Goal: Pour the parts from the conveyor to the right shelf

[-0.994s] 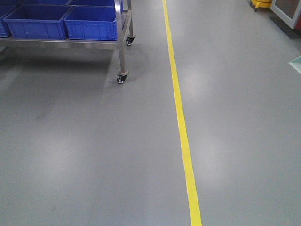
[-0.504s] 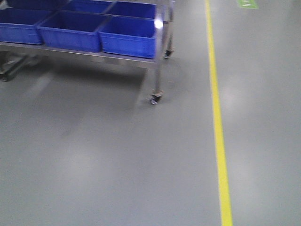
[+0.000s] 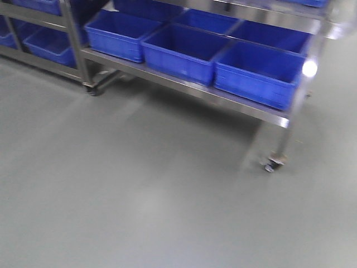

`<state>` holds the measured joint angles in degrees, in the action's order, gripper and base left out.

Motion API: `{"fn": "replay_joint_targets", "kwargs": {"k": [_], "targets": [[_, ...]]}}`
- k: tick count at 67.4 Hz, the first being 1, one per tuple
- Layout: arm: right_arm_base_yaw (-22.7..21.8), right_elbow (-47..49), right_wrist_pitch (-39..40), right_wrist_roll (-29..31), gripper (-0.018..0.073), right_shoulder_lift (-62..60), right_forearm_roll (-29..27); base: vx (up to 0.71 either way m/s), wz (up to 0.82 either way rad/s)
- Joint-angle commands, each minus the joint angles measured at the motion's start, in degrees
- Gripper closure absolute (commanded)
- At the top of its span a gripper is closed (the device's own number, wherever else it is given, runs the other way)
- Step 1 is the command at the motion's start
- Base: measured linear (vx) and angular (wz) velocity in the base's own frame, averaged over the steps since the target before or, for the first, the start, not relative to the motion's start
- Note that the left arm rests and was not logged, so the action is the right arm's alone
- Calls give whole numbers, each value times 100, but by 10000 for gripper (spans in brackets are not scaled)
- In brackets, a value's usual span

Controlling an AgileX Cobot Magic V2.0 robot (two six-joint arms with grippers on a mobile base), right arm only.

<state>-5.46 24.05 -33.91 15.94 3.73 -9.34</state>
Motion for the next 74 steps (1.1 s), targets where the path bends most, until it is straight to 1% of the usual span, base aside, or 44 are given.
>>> {"fn": "replay_joint_targets", "kwargs": {"k": [1, 44, 74], "targets": [[18, 160, 451, -4, 565, 103, -22, 63, 63], [18, 160, 451, -4, 565, 103, -22, 62, 62], [18, 160, 451, -4, 565, 103, -22, 69, 65]]}}
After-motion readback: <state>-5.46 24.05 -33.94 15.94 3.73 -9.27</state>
